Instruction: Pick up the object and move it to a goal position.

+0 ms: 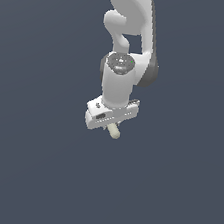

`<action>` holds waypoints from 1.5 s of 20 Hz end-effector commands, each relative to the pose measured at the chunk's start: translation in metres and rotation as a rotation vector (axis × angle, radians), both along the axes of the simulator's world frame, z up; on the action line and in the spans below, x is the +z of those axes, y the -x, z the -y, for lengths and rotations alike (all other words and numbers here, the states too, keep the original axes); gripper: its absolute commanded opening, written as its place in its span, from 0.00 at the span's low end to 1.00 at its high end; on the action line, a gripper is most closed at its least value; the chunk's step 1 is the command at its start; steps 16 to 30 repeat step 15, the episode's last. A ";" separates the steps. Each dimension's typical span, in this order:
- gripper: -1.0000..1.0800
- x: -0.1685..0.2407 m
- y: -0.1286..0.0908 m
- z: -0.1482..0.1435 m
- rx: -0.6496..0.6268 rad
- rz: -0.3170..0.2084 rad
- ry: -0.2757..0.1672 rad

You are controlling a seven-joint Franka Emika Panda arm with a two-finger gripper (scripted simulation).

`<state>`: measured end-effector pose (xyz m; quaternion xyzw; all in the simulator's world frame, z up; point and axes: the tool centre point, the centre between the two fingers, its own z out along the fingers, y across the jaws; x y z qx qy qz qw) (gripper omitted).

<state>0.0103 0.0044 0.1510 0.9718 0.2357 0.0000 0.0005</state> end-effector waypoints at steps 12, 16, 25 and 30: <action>0.00 0.053 0.036 0.018 0.000 0.000 -0.001; 0.00 0.055 0.037 0.018 0.000 0.000 -0.001; 0.00 0.055 0.037 0.018 0.000 0.000 -0.001; 0.00 0.055 0.037 0.018 0.000 0.000 -0.001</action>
